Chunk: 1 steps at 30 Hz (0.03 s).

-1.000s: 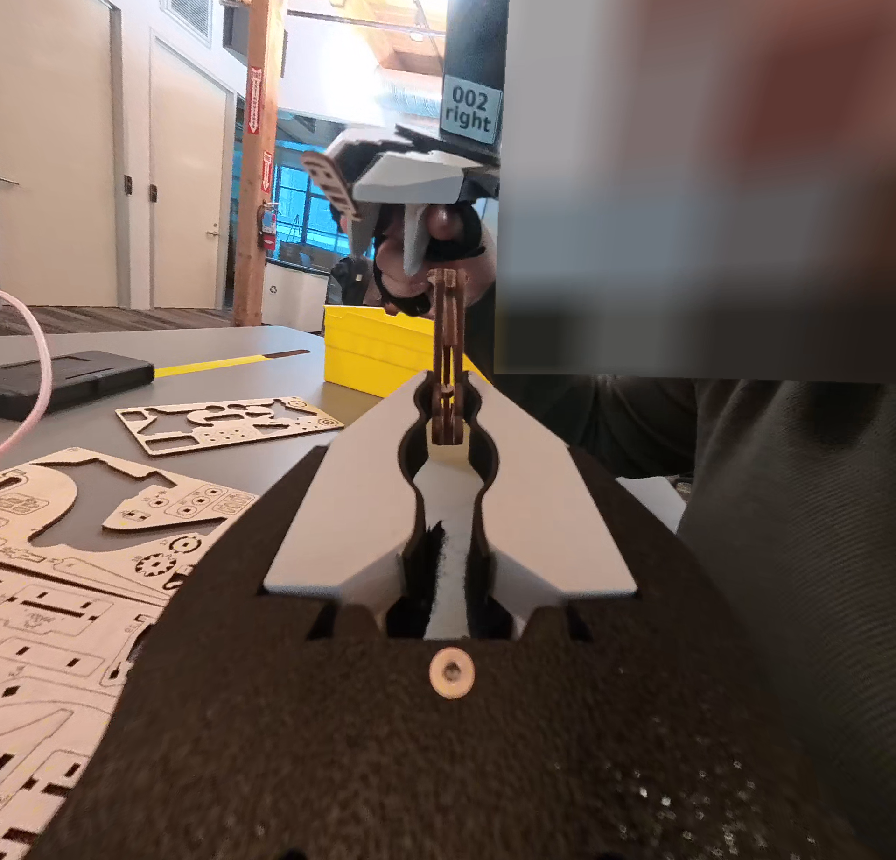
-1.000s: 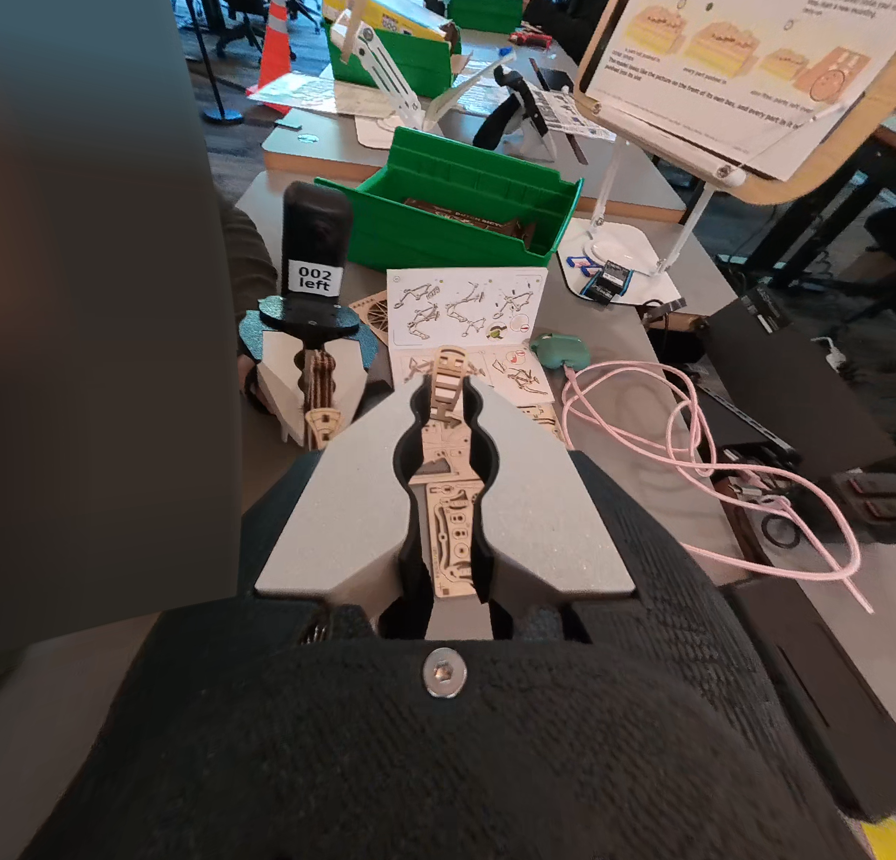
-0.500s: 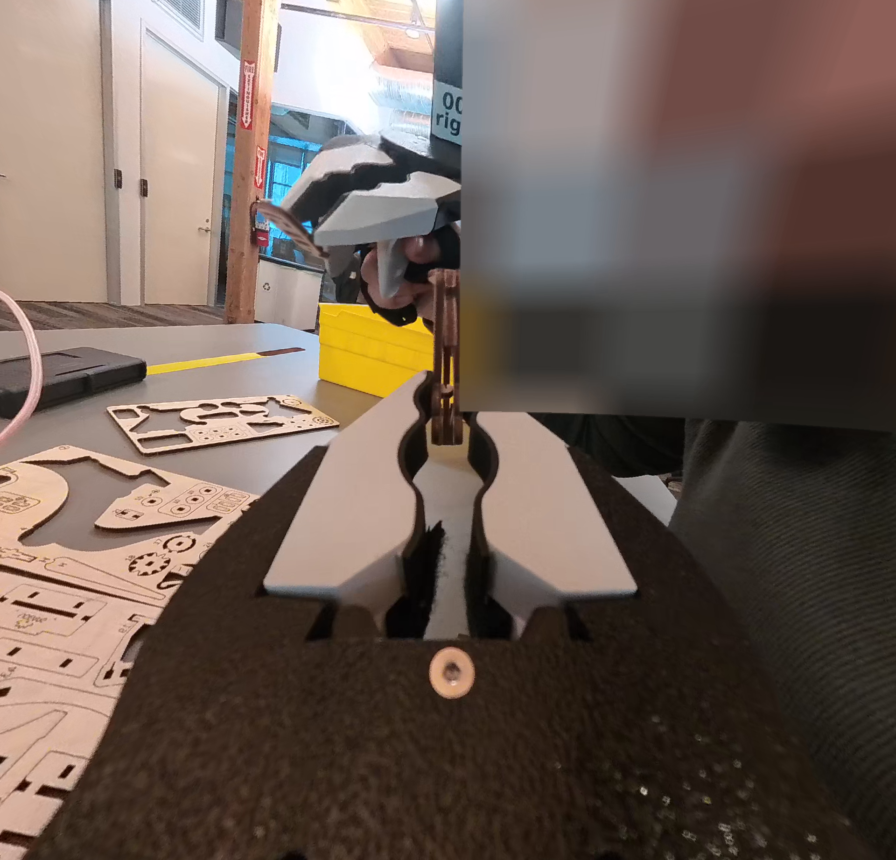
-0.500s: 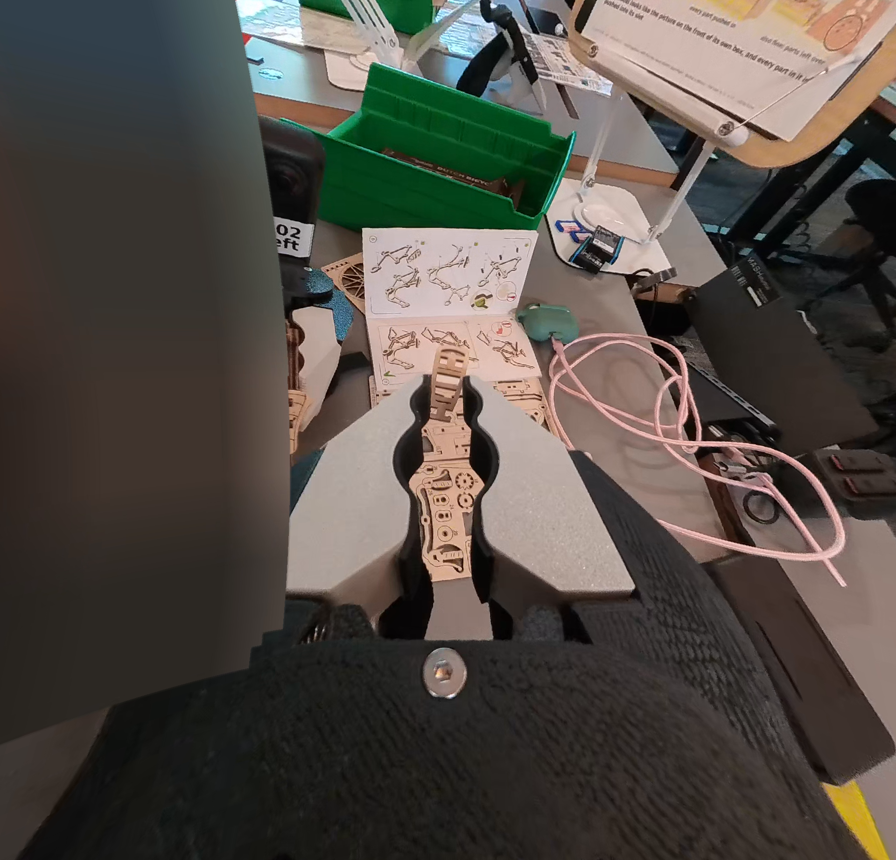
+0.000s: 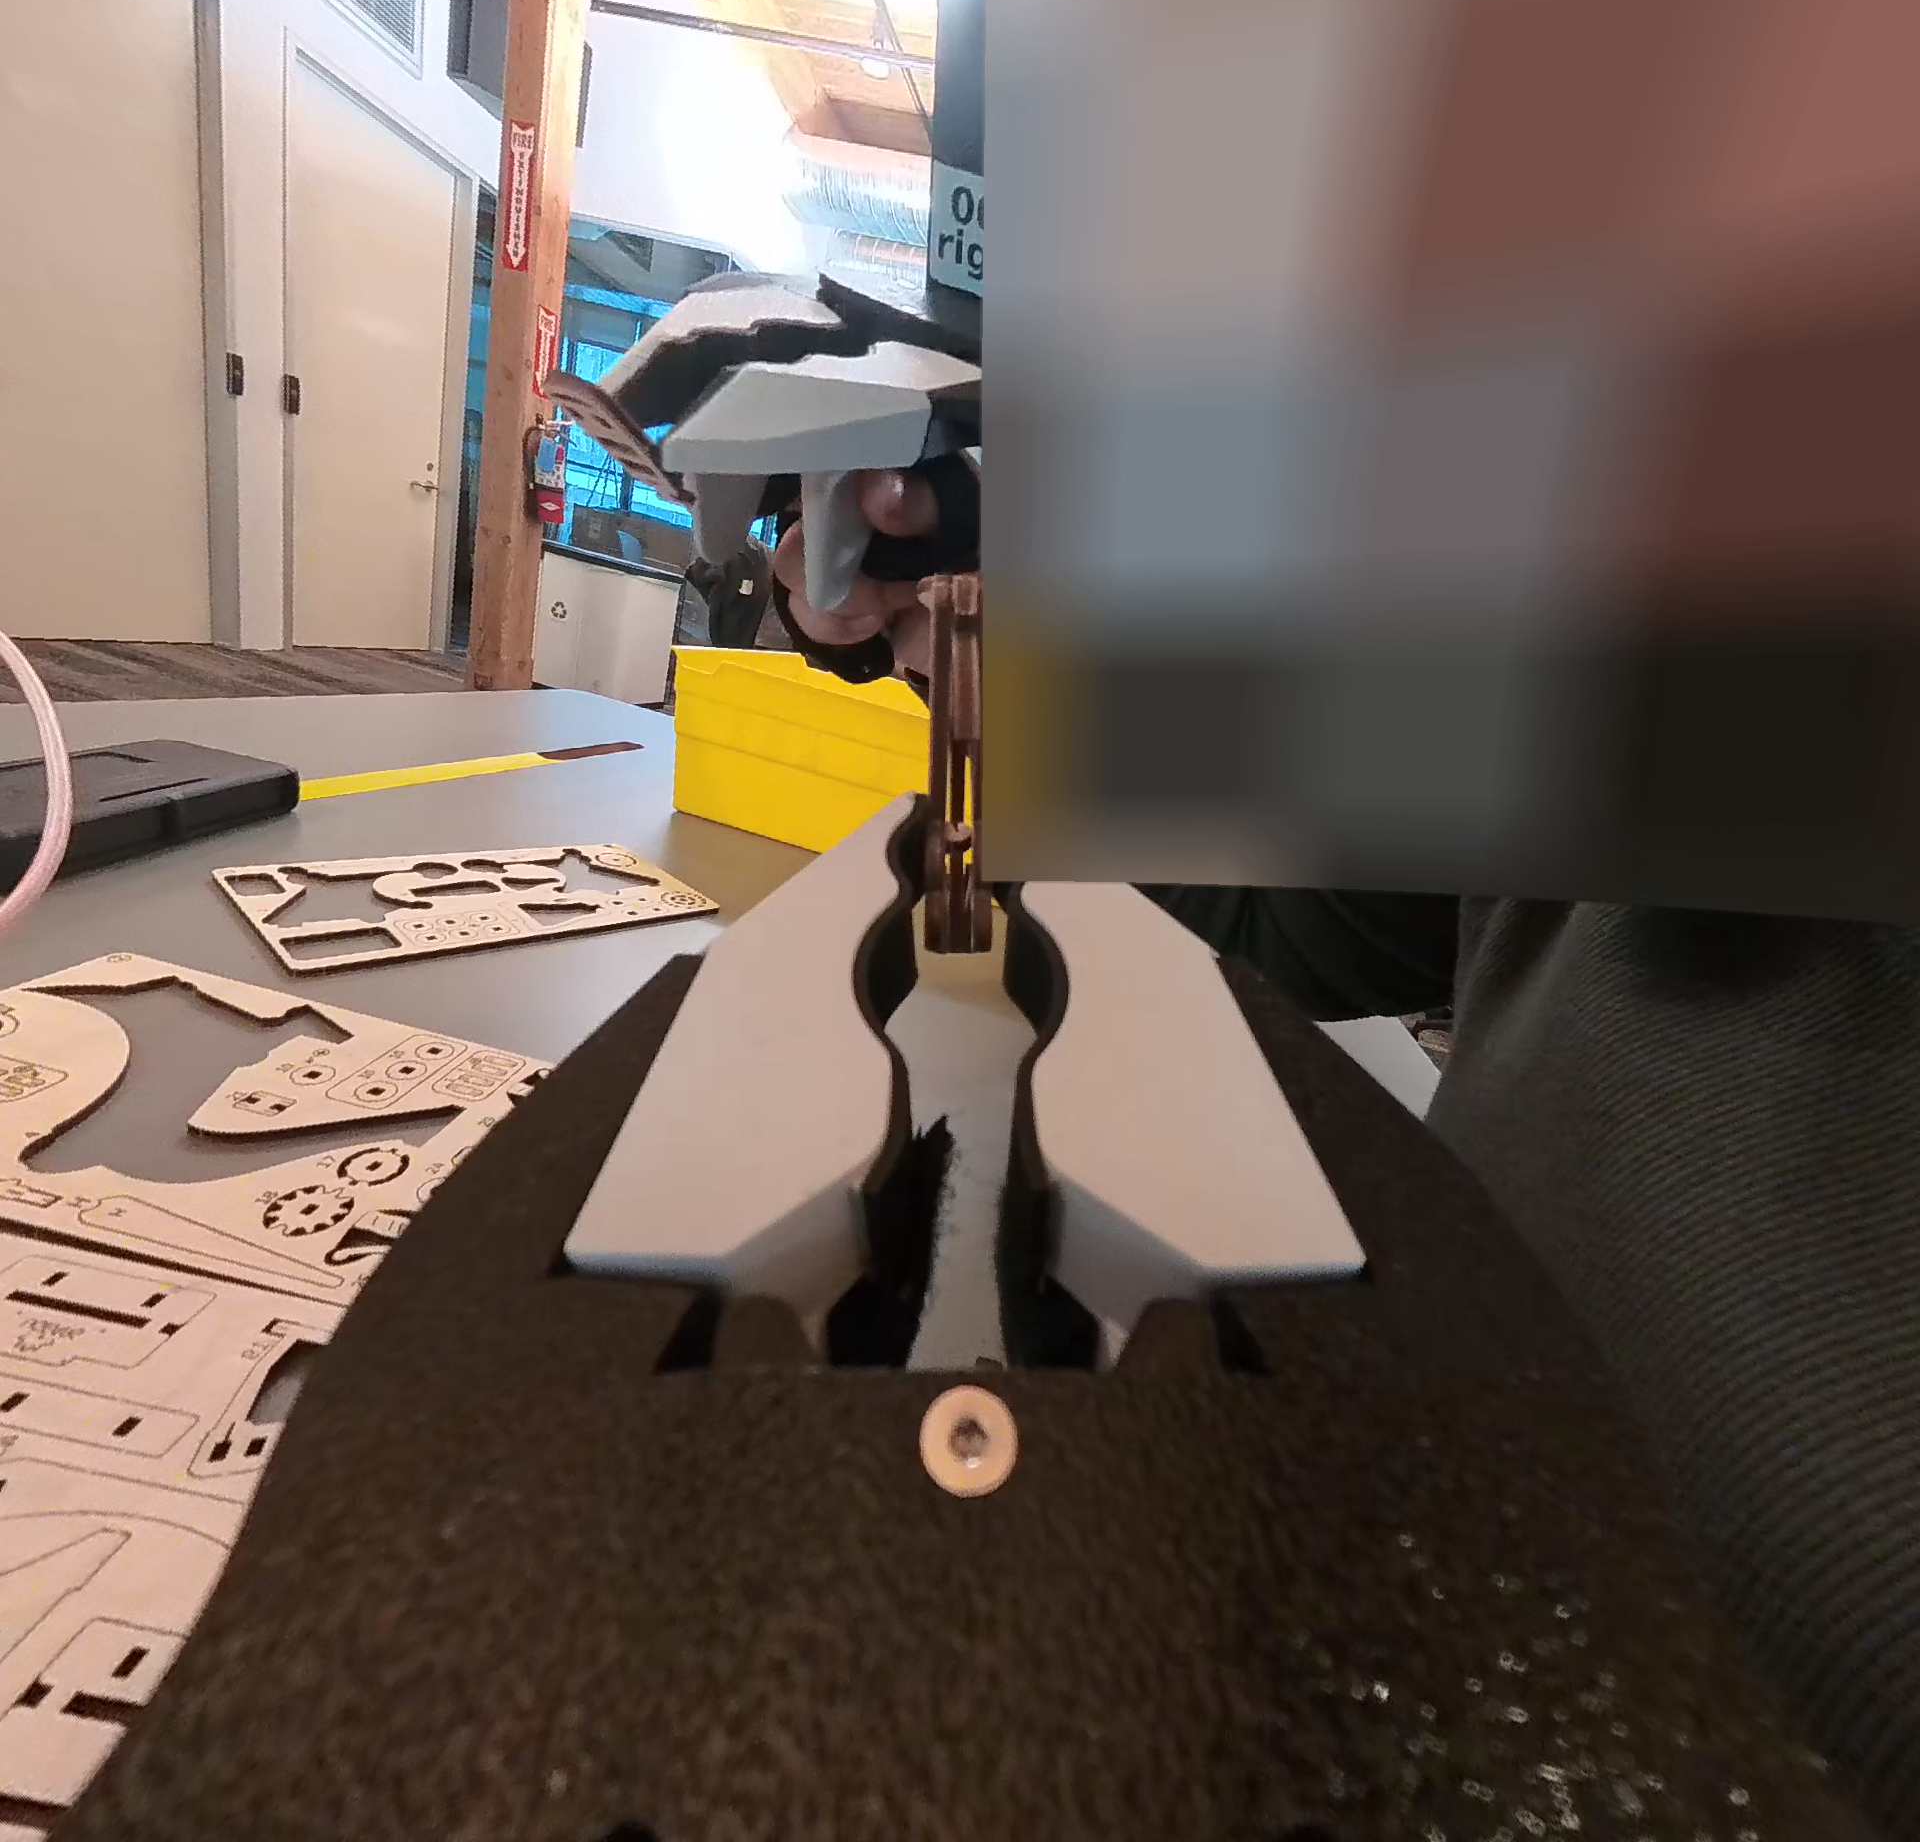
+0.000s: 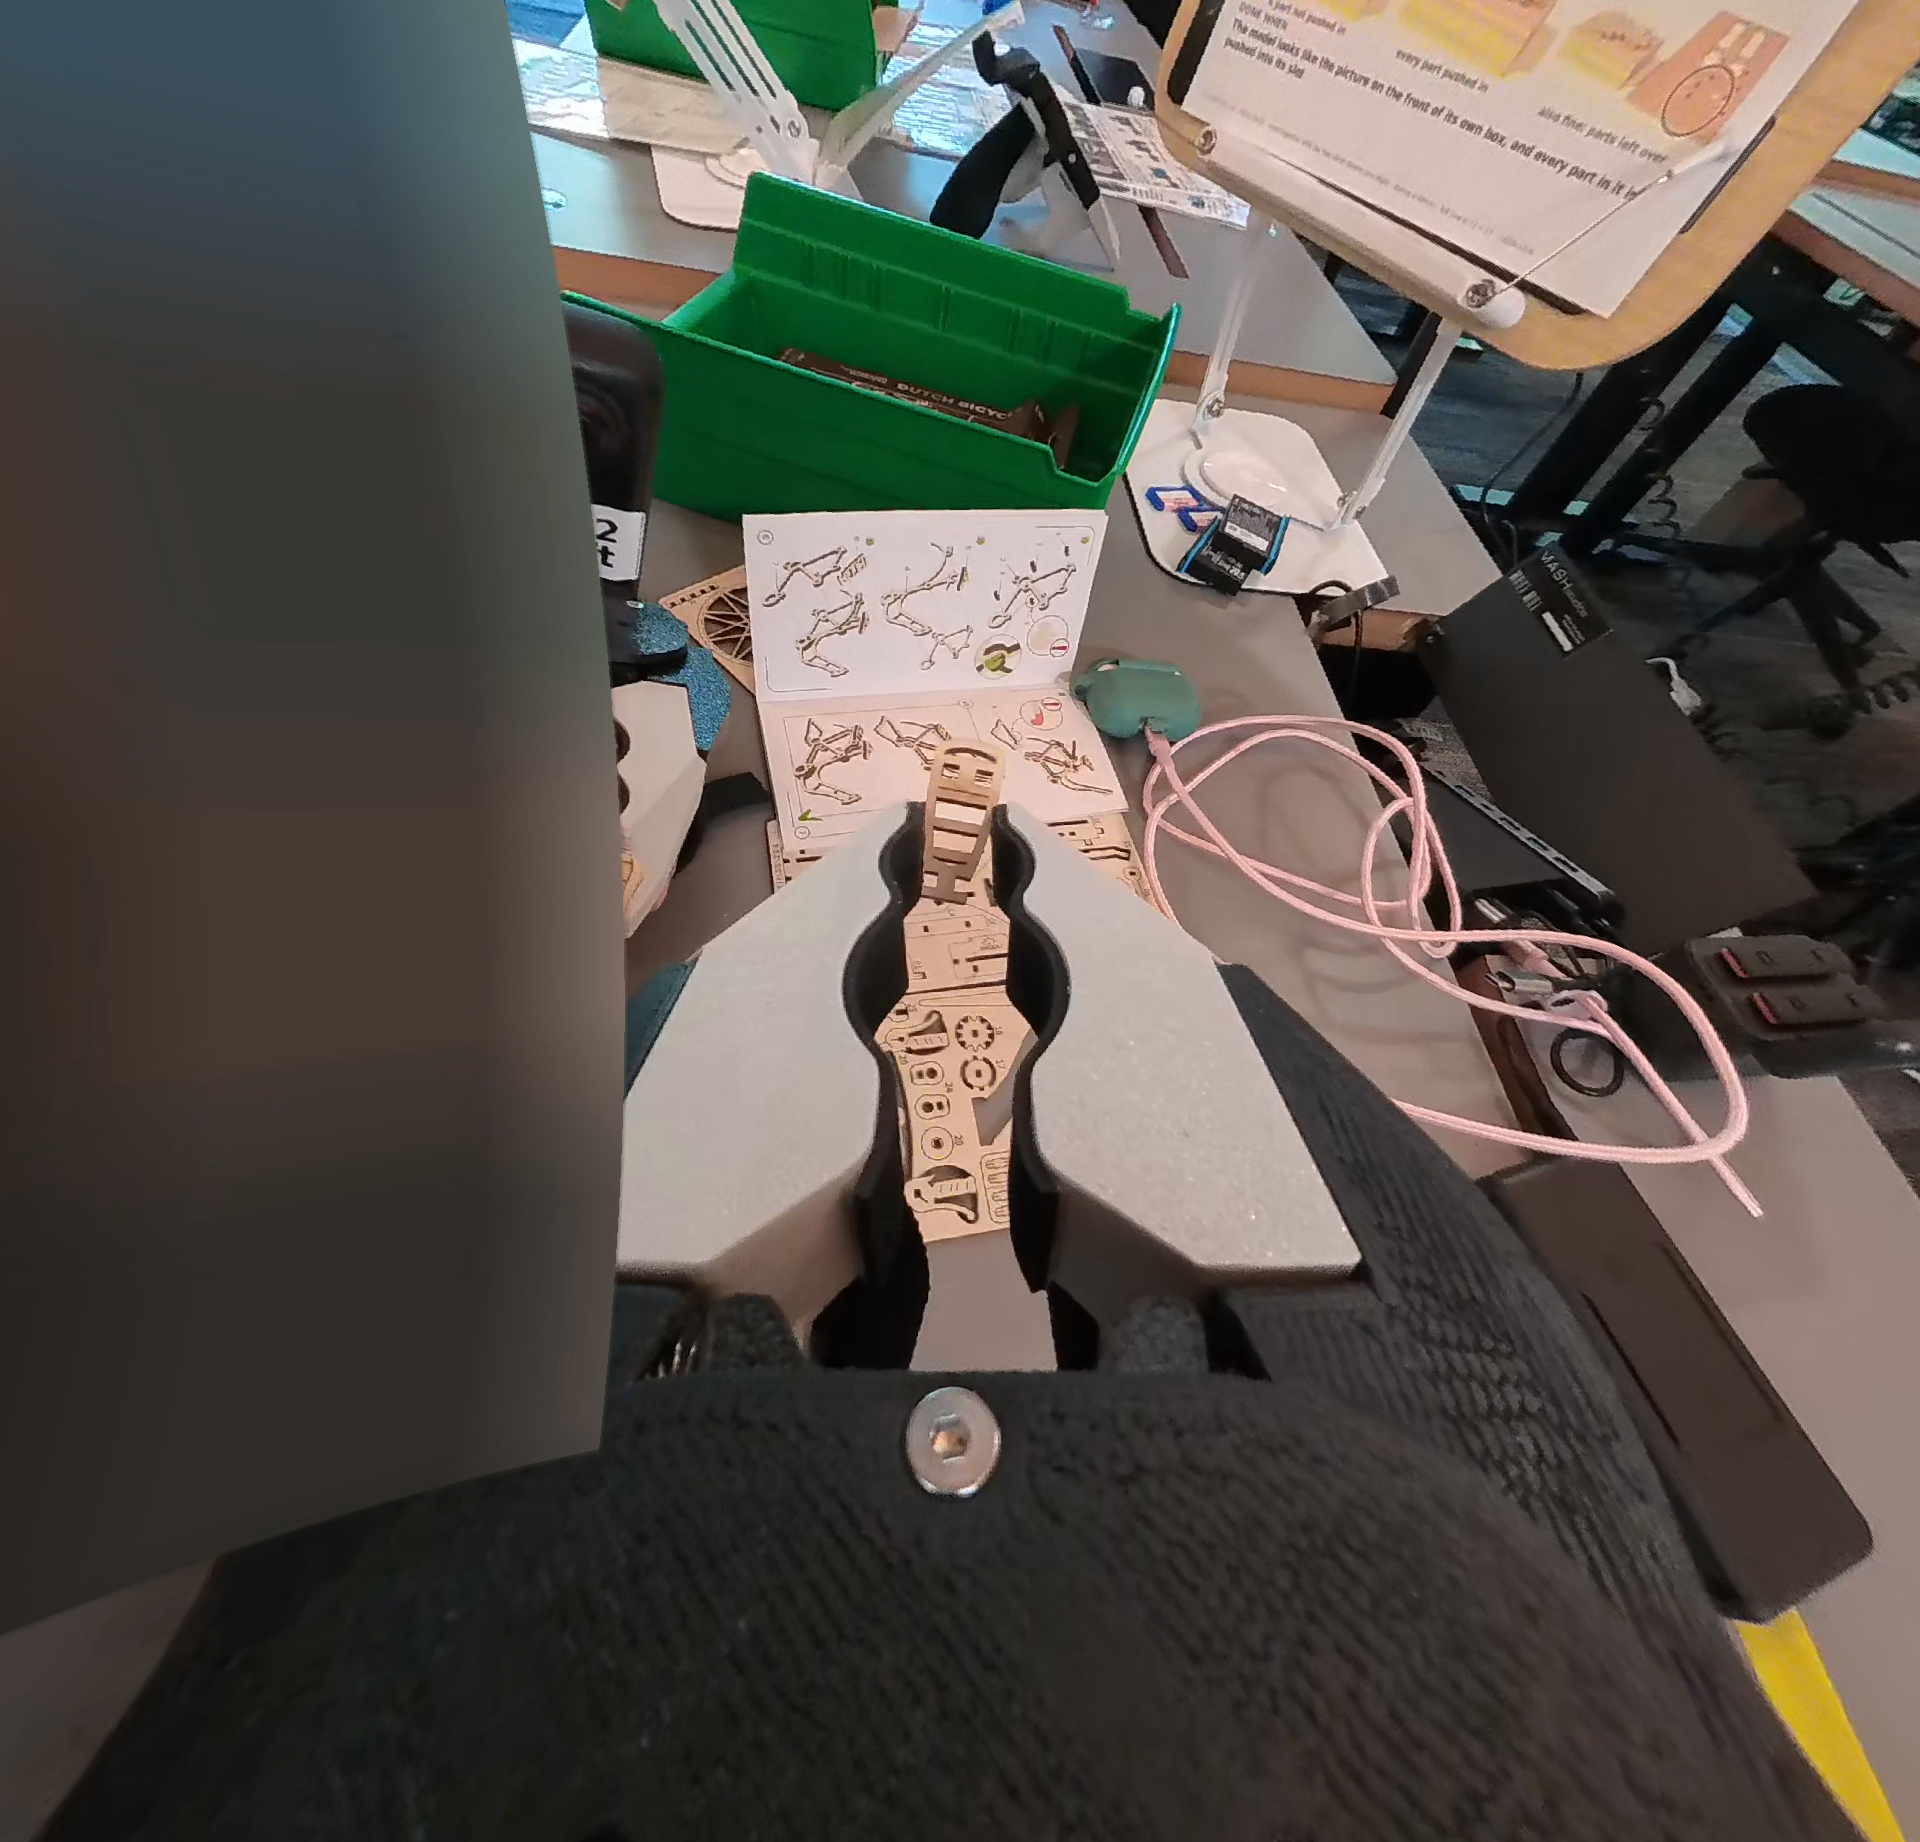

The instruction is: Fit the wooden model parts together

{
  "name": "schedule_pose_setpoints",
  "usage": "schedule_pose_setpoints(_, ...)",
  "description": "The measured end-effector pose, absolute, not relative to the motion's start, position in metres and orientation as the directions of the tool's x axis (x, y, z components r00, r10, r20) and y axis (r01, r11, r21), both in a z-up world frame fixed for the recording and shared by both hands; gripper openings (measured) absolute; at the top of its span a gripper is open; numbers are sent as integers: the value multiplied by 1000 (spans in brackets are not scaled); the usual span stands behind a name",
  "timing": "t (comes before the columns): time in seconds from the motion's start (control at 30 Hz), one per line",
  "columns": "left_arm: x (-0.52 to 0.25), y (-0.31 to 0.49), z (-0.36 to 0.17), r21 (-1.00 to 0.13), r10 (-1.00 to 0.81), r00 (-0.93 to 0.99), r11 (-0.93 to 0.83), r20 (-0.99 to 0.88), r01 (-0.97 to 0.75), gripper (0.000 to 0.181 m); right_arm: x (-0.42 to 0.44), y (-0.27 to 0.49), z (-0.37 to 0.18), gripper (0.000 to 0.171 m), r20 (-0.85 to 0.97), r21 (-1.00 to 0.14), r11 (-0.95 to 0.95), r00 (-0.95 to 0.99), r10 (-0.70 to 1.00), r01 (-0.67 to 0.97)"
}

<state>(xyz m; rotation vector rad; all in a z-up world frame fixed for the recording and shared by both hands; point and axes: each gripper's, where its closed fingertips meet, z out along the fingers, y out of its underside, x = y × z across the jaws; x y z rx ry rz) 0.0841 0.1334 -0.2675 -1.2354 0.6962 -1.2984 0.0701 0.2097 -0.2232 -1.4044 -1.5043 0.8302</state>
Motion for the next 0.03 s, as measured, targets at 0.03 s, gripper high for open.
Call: schedule_pose_setpoints(0.03, 84, 133, -267, -932, -947, 210, -169, 244, 321, 7, 70, 209, -223, 10, 161, -911, 134, 37, 986, 391)
